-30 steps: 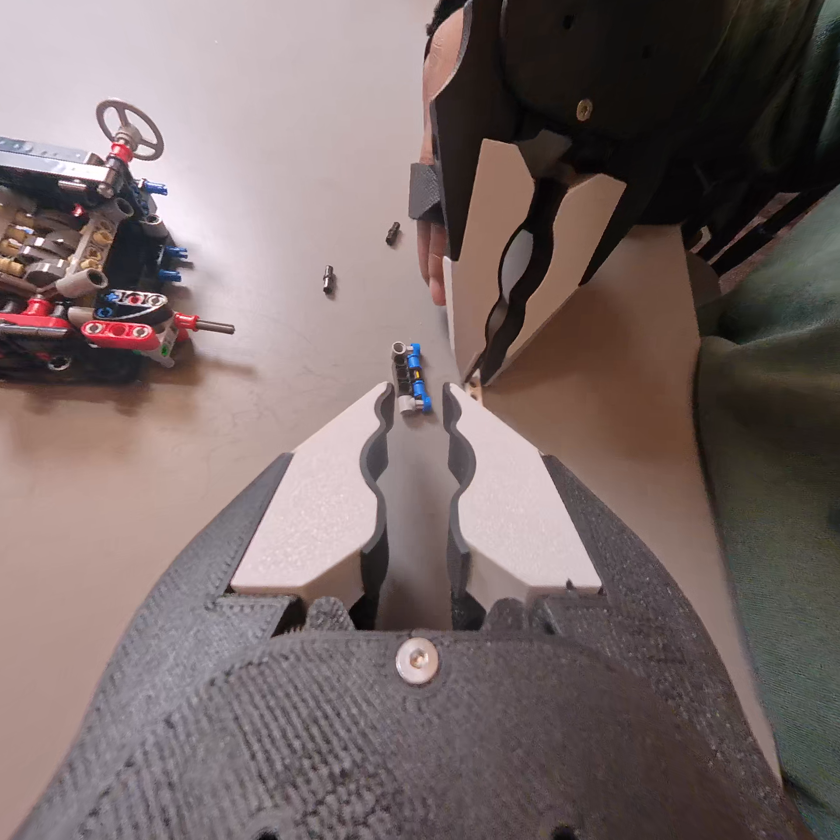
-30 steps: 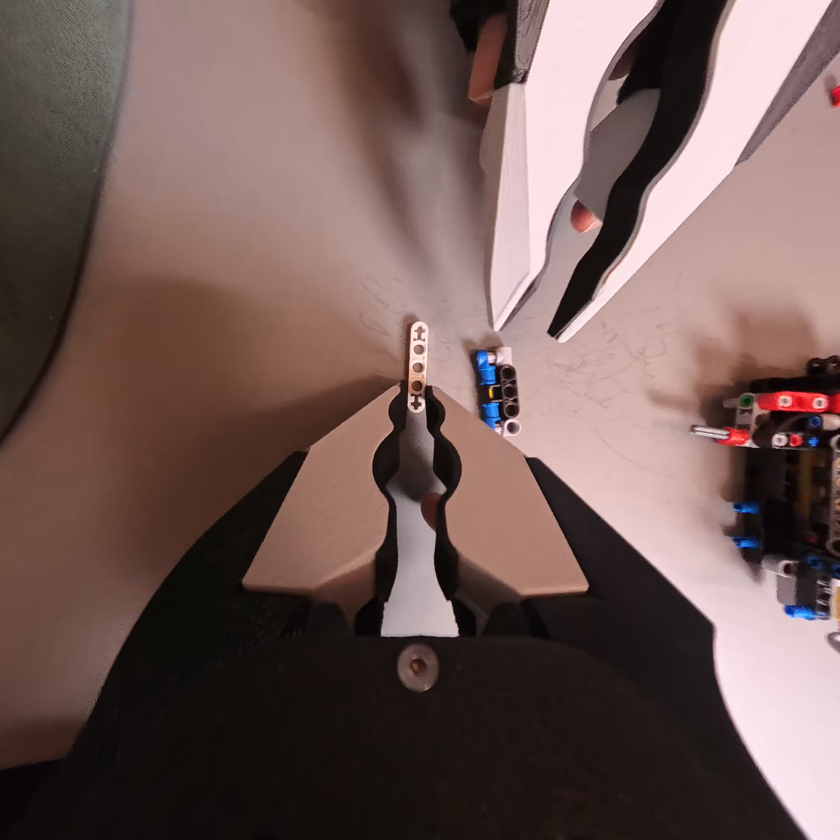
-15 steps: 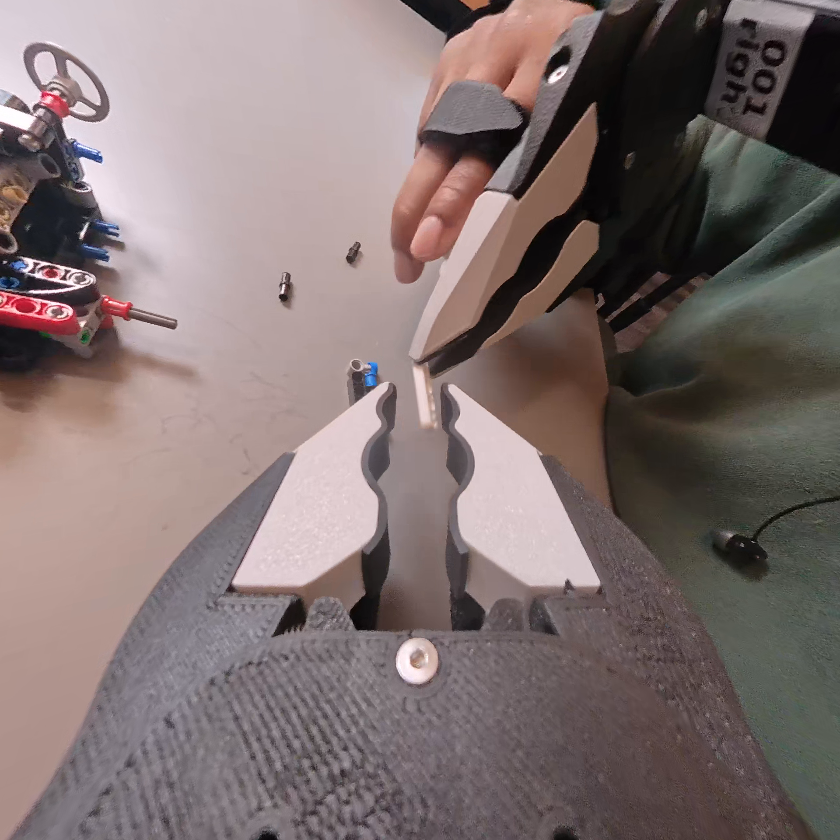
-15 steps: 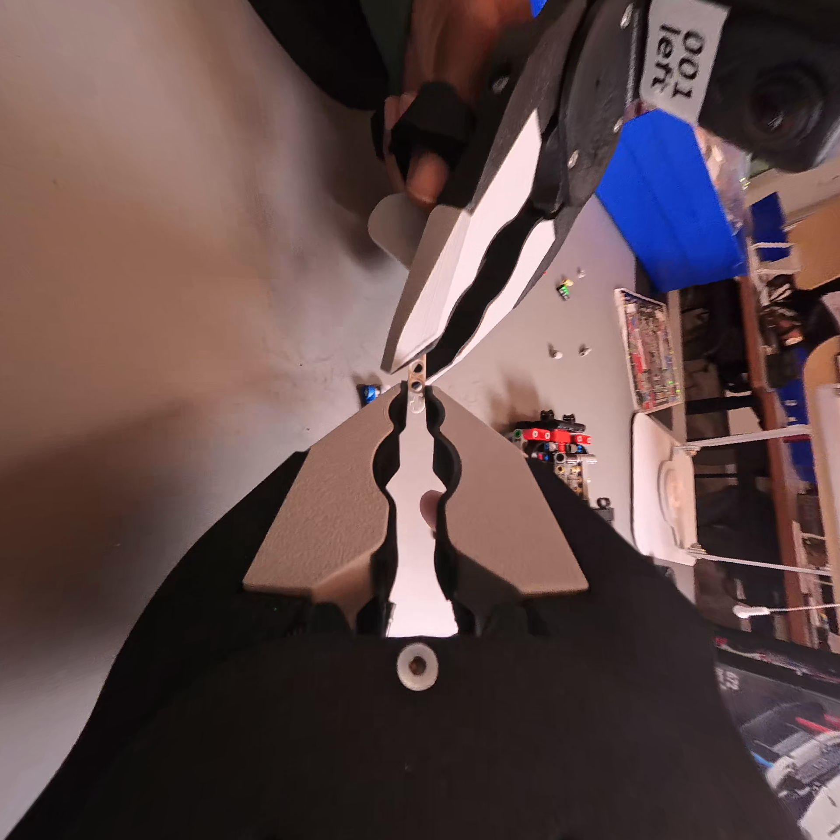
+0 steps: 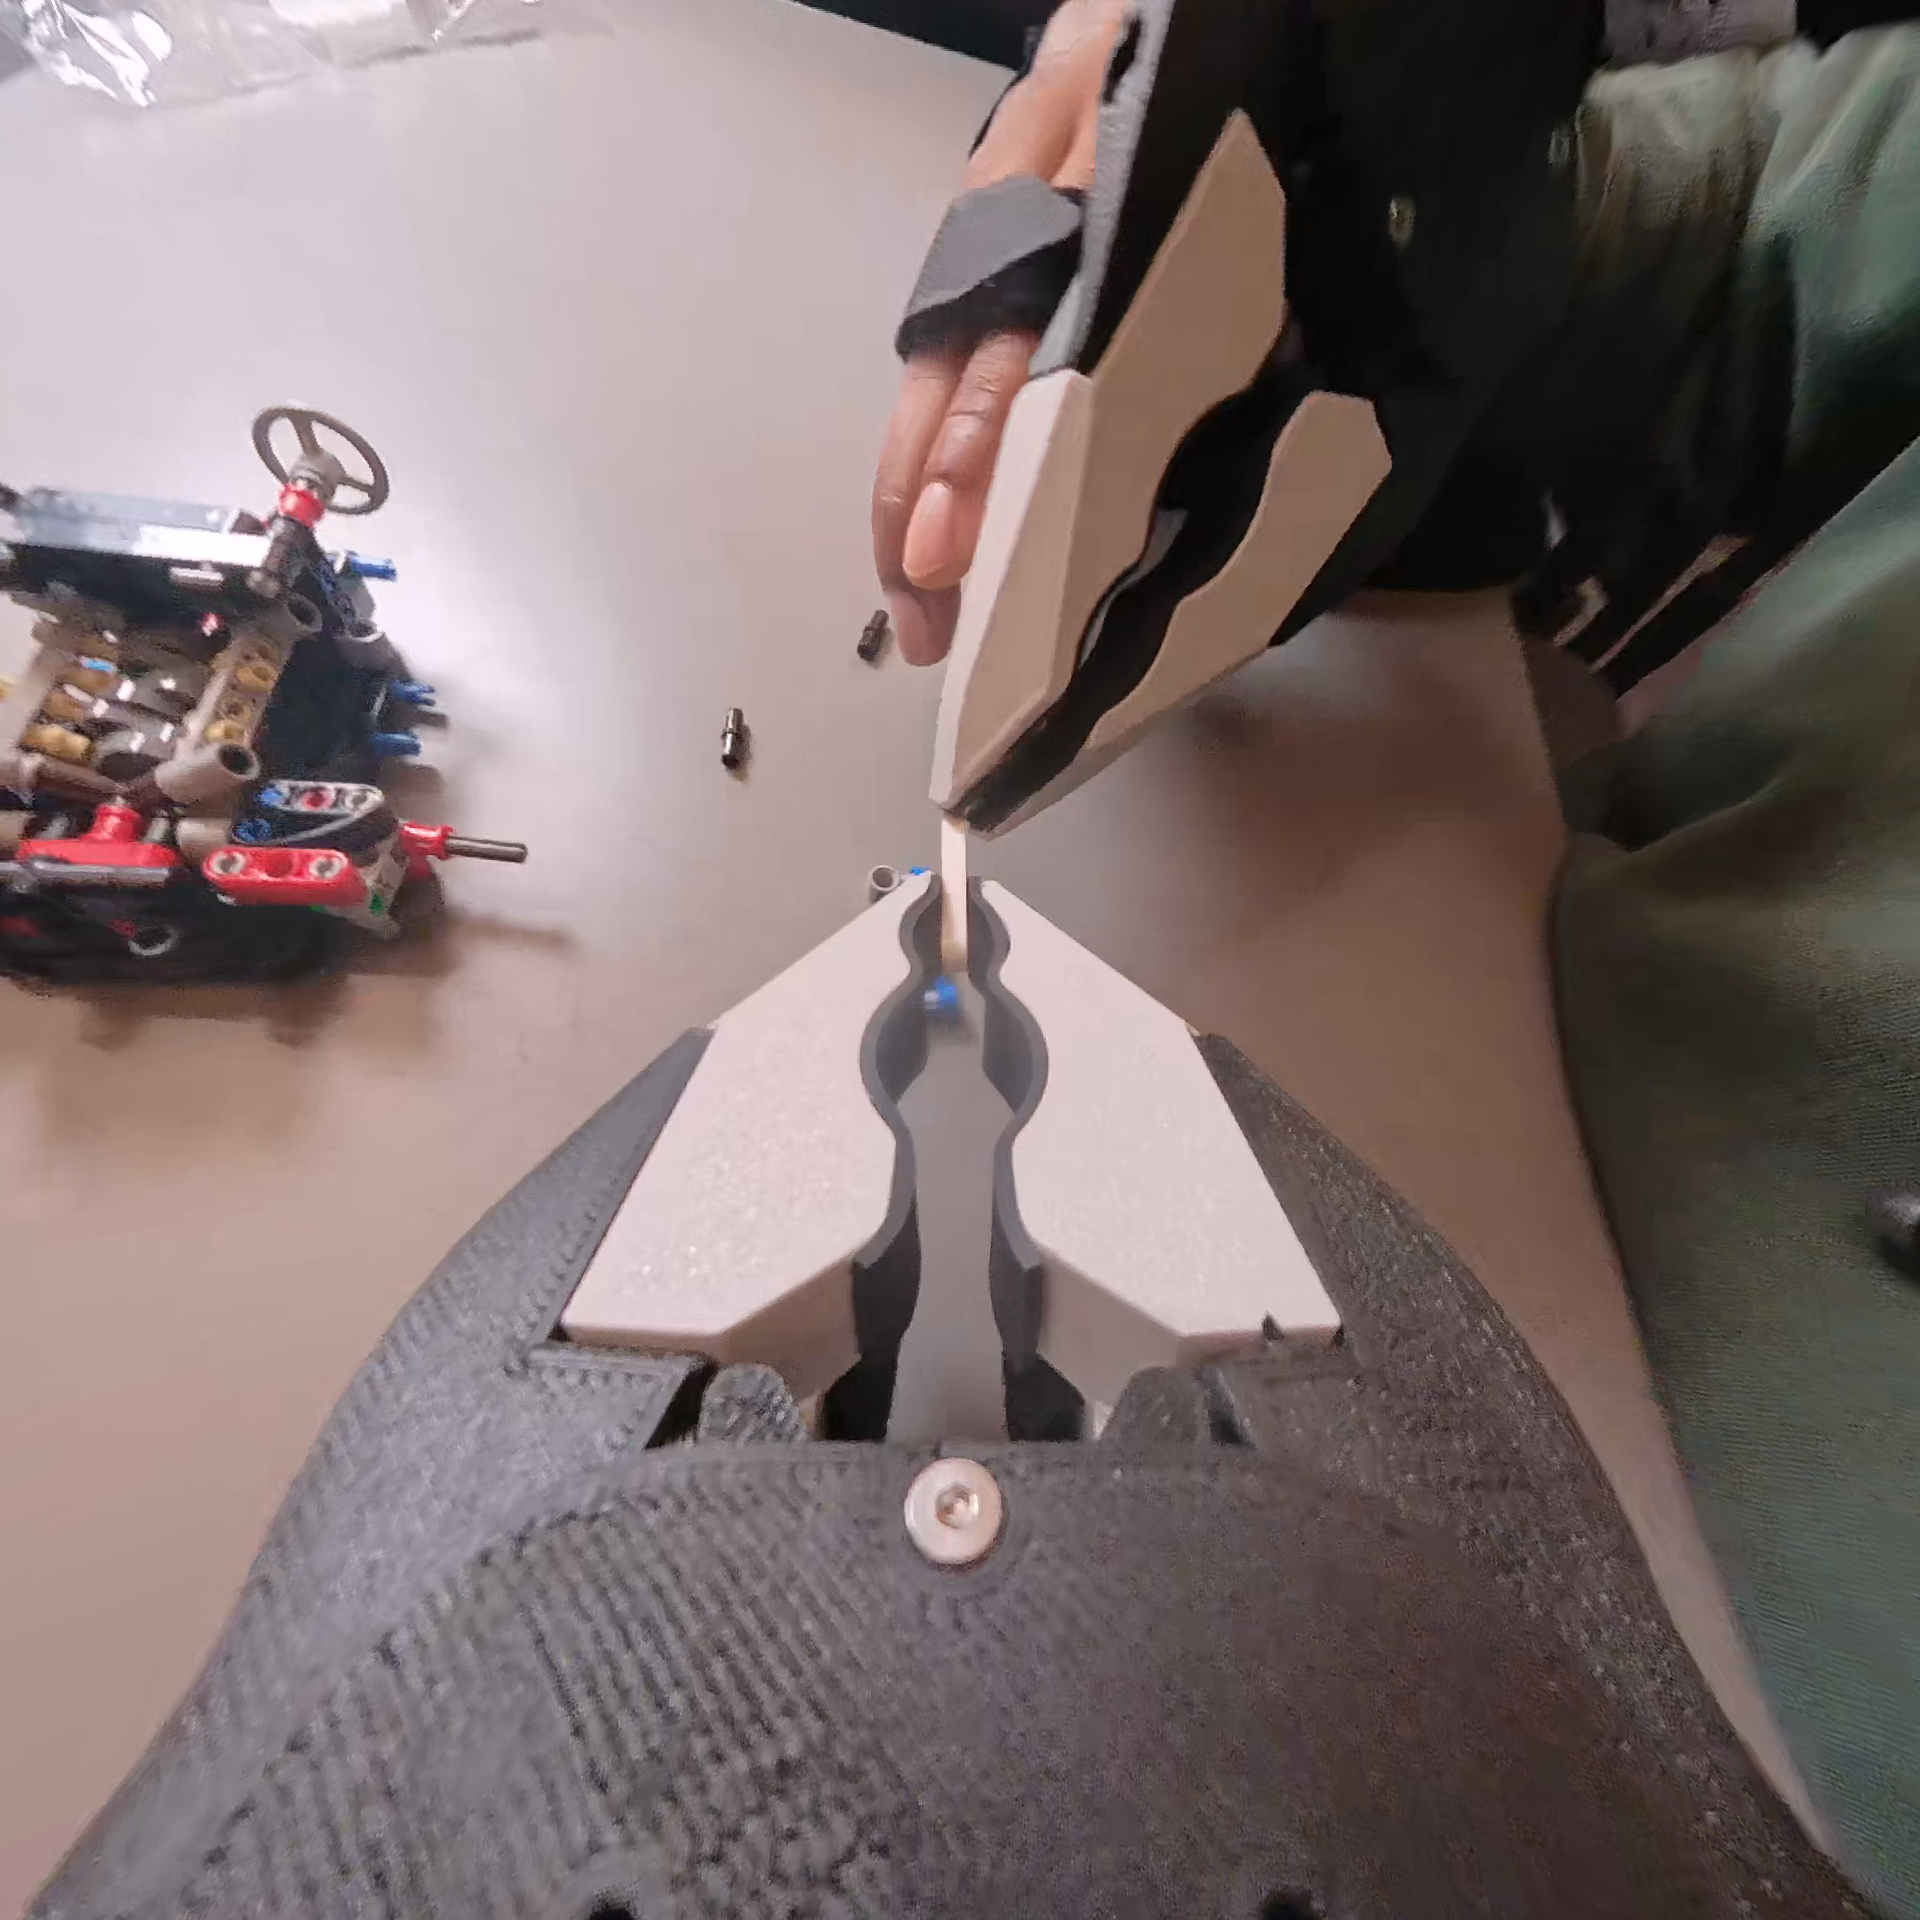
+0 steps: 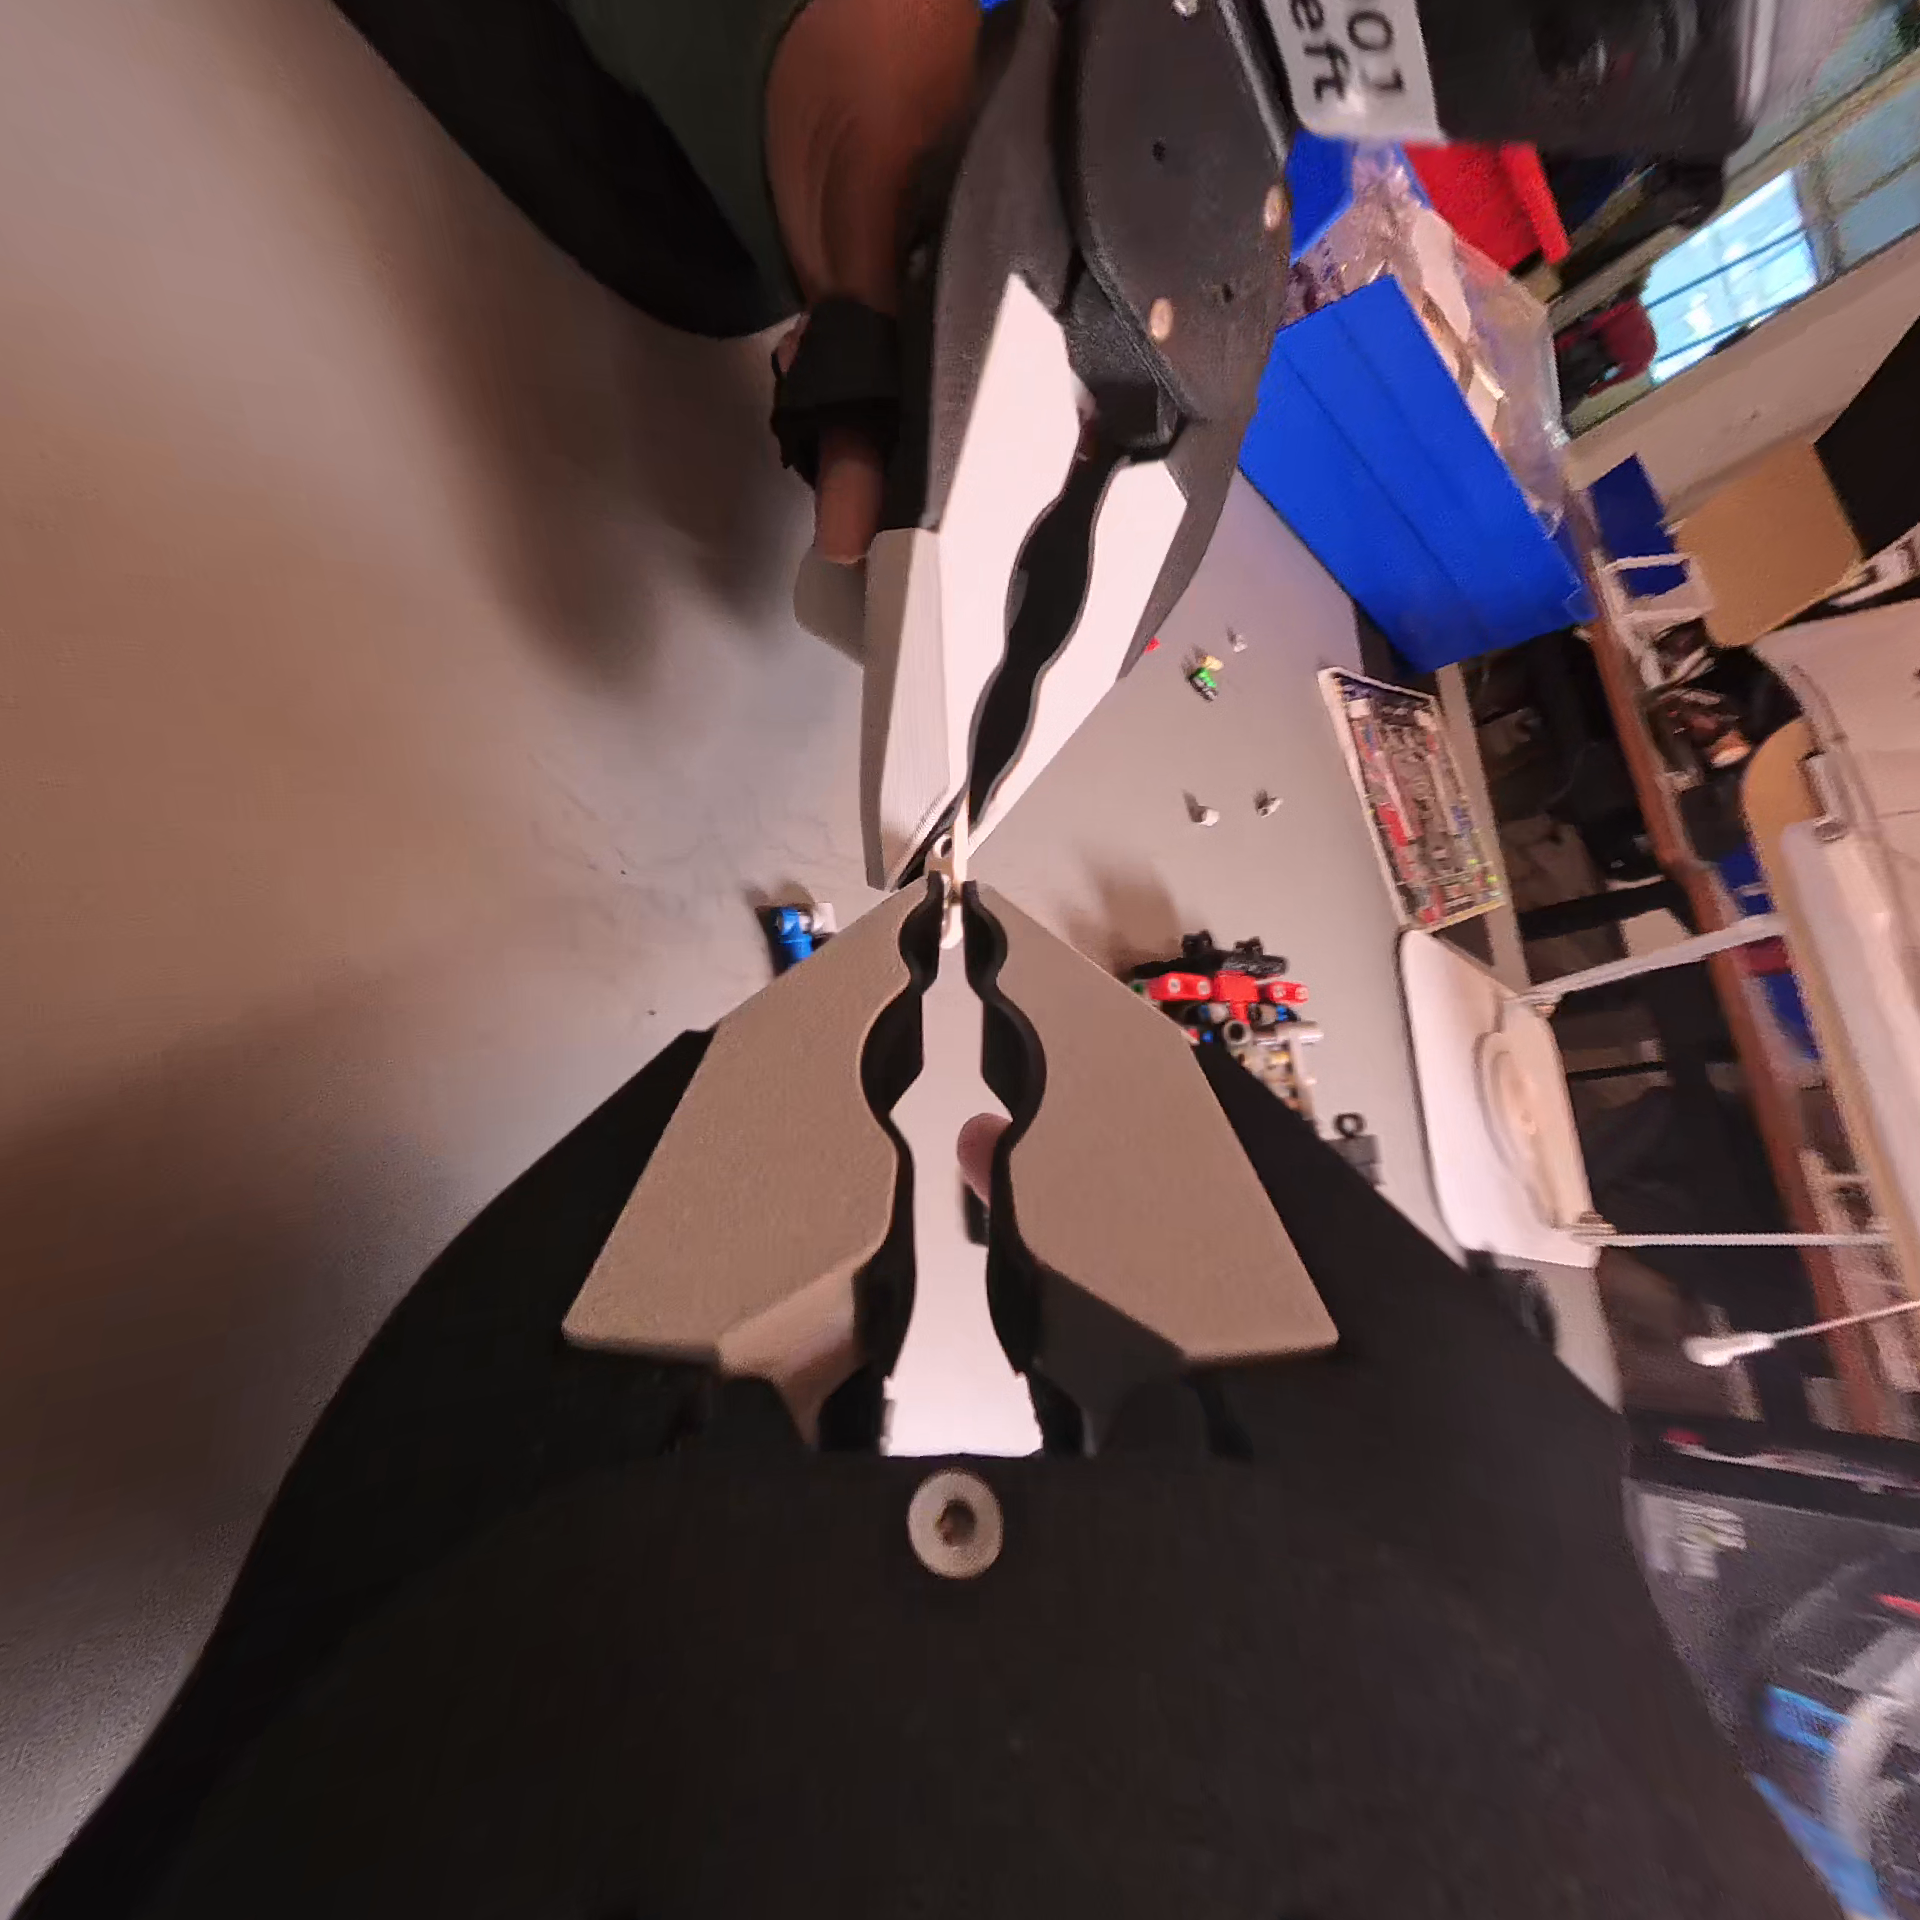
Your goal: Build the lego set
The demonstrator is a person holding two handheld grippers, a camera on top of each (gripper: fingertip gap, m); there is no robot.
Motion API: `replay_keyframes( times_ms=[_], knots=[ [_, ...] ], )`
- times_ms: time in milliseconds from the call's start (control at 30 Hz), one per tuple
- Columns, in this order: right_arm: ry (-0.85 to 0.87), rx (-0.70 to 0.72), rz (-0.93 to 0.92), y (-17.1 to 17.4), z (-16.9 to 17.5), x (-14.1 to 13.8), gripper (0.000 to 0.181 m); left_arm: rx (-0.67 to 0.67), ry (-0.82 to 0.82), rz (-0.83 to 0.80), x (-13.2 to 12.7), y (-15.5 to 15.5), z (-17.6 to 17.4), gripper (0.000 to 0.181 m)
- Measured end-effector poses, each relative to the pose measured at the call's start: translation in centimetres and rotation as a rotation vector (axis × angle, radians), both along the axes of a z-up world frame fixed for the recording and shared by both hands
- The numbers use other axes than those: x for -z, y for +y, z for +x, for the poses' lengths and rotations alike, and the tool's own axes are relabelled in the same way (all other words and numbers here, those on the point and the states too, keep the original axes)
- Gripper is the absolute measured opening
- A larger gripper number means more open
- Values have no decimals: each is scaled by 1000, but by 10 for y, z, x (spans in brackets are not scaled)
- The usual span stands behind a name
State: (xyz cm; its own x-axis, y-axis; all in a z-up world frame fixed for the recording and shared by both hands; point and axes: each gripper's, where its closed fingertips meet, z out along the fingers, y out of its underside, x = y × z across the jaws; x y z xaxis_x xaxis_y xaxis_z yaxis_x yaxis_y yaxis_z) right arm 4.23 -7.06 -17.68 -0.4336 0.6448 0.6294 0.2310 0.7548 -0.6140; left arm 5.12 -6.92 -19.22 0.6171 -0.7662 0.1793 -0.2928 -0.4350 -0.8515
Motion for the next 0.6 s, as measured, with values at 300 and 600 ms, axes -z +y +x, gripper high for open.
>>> replay_keyframes(
  times_ms=[300, 600],
  knots=[
    [-98, -5, -284, -4, 7, 5, 5, 39, 171, 198, -1, 0, 8, 1],
    [-158, -26, -405, -10, 11, 9, 6, 94, 259, 305, 0, -5, 14, 1]
  ],
)
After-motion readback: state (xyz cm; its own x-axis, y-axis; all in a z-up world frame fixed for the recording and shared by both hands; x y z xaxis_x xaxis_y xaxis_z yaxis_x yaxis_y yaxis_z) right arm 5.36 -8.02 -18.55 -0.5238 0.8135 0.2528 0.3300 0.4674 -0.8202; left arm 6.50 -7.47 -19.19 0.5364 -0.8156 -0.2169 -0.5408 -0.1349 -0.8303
